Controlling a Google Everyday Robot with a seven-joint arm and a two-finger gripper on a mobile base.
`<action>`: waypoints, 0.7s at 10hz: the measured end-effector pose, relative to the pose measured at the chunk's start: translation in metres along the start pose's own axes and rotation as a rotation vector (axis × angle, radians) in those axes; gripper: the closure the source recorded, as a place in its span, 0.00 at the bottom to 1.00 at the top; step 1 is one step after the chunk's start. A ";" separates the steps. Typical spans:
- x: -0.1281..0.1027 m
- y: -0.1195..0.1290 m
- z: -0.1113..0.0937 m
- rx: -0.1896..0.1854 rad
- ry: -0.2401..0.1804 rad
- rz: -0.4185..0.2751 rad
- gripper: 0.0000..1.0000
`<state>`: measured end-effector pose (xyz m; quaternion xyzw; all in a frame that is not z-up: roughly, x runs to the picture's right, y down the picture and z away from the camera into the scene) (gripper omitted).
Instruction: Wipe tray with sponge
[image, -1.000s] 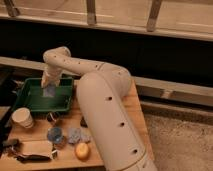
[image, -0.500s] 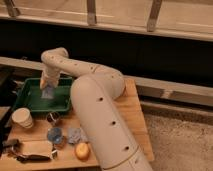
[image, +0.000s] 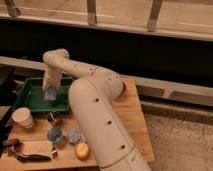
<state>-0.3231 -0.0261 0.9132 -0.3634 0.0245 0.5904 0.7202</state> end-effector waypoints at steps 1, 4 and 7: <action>-0.006 -0.005 -0.003 0.020 -0.014 0.007 1.00; -0.027 -0.005 0.000 0.049 -0.038 0.026 1.00; -0.052 0.028 0.014 -0.012 -0.068 -0.021 1.00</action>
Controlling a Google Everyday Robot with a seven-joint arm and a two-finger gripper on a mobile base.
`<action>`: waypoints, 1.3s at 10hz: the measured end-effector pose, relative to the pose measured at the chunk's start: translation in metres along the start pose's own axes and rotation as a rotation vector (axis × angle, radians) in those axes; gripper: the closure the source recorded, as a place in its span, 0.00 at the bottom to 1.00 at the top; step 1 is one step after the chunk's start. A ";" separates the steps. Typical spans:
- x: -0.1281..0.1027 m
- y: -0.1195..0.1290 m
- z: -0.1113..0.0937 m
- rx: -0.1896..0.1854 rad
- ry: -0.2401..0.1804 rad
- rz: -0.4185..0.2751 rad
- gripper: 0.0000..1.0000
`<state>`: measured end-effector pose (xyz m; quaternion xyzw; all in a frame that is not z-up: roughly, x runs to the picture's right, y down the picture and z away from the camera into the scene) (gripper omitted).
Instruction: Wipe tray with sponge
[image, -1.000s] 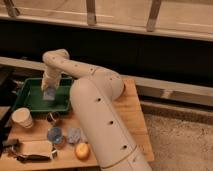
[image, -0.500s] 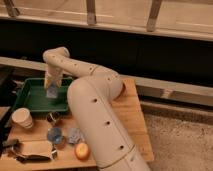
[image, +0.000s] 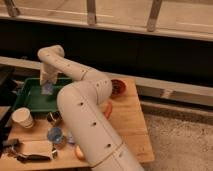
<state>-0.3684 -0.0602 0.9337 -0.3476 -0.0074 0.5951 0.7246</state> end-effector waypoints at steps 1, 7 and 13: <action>0.000 0.008 0.003 -0.017 0.001 -0.018 1.00; 0.057 0.005 -0.001 -0.026 0.104 -0.042 1.00; 0.050 -0.043 -0.011 -0.024 0.068 0.032 1.00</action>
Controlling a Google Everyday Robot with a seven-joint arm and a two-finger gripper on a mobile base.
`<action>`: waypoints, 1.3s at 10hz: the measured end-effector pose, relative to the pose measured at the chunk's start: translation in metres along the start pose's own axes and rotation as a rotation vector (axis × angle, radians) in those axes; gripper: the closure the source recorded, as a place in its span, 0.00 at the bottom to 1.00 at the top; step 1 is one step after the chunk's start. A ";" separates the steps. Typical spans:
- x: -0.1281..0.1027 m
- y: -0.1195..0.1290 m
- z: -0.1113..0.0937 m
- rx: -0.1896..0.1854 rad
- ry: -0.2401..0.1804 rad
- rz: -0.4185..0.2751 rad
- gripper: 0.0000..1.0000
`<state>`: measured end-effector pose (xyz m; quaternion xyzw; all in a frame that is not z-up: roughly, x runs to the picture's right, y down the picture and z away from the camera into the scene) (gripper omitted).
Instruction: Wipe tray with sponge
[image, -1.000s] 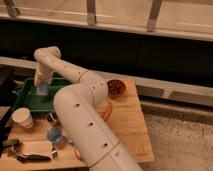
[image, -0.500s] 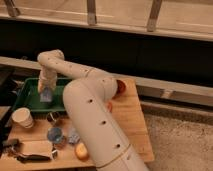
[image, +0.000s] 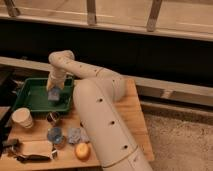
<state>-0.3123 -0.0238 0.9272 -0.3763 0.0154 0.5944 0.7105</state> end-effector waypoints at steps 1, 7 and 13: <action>-0.014 0.009 0.004 -0.010 -0.016 -0.012 1.00; -0.018 0.052 0.008 -0.063 -0.023 -0.081 1.00; 0.002 0.002 -0.023 -0.007 -0.027 -0.021 1.00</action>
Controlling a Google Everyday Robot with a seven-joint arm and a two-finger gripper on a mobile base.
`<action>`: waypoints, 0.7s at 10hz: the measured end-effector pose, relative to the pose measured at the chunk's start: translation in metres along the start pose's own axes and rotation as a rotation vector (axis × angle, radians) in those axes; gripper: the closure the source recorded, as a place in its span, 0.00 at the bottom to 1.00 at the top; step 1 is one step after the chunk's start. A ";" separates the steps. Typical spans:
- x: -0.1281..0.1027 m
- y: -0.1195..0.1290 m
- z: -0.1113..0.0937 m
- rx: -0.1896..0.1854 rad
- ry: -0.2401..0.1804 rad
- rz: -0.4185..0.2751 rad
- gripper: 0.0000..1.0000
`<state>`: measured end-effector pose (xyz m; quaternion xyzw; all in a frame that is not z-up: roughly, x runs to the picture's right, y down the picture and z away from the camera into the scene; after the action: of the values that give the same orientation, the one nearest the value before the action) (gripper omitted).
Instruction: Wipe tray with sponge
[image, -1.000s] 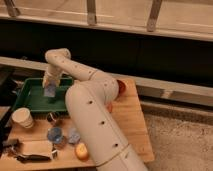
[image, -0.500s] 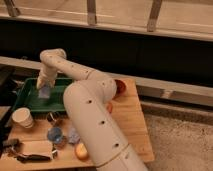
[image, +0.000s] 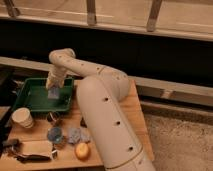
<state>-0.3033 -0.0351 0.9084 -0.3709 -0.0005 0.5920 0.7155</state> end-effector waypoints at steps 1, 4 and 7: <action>-0.007 0.000 -0.001 0.004 -0.009 -0.006 1.00; -0.027 0.035 0.008 -0.031 -0.023 -0.074 1.00; -0.006 0.066 0.010 -0.069 0.000 -0.125 1.00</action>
<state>-0.3653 -0.0332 0.8839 -0.3945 -0.0441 0.5458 0.7379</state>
